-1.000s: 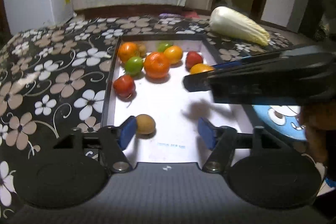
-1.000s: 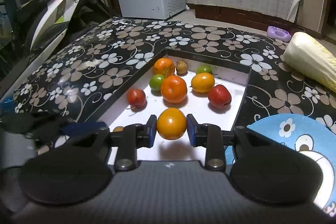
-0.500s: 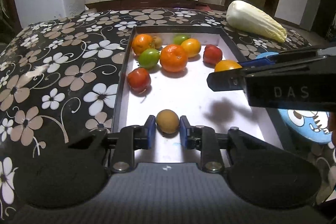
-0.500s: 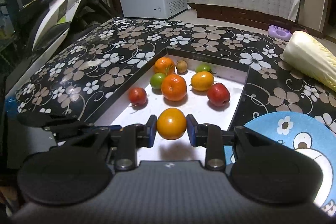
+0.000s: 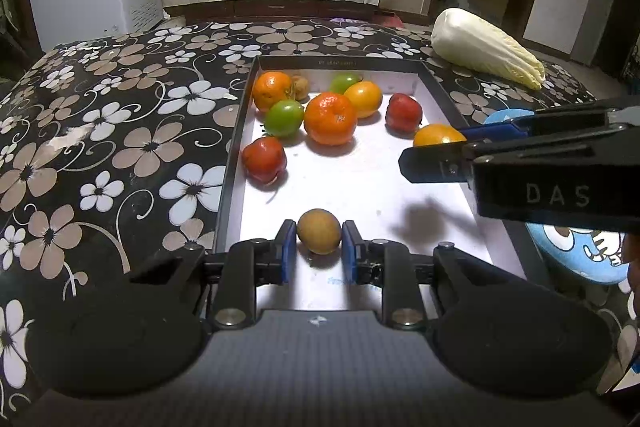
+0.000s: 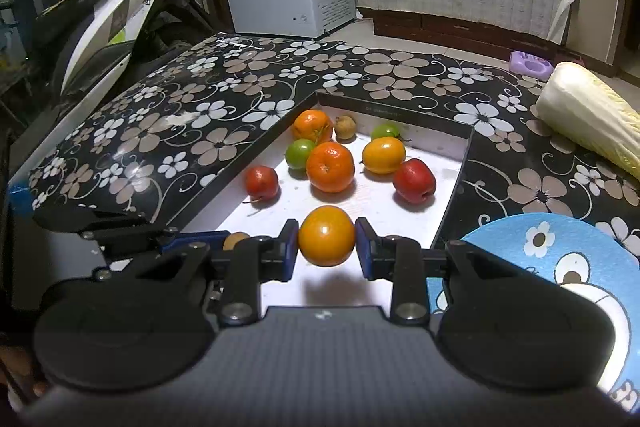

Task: Organize fruits
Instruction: 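Lift and carry the orange and kiwi from the tray toward the blue plate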

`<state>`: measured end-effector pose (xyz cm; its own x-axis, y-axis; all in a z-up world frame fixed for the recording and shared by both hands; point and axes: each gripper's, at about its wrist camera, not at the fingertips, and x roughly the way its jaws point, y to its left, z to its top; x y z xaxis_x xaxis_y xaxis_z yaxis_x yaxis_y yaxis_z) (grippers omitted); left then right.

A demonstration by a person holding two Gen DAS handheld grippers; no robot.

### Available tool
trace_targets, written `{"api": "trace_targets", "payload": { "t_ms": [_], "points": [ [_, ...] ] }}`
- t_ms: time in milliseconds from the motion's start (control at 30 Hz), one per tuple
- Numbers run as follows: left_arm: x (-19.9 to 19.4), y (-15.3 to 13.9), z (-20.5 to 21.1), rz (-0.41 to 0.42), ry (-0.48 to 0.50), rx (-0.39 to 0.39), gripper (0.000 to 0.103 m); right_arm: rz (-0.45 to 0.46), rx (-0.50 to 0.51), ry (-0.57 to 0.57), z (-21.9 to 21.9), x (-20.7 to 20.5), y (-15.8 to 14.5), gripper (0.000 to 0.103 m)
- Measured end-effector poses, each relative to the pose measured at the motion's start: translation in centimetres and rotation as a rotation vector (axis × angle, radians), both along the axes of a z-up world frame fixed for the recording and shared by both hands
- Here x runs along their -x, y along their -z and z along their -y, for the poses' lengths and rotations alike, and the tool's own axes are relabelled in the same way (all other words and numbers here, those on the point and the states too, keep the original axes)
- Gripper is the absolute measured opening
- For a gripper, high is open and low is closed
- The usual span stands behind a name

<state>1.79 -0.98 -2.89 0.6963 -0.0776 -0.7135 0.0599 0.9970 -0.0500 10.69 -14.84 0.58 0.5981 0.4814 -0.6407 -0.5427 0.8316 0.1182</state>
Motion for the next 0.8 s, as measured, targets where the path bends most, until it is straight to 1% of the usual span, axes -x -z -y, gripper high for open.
{"api": "trace_targets", "payload": {
  "t_ms": [433,800],
  "points": [
    [0.03,-0.27,0.66,0.012,0.002,0.0,0.029,-0.002,-0.012,0.005,0.64,0.18,-0.21,0.033],
    [0.1,-0.37,0.42,0.018,0.0,0.003,0.029,-0.002,-0.031,0.007,0.86,0.26,-0.35,0.033]
  ]
}}
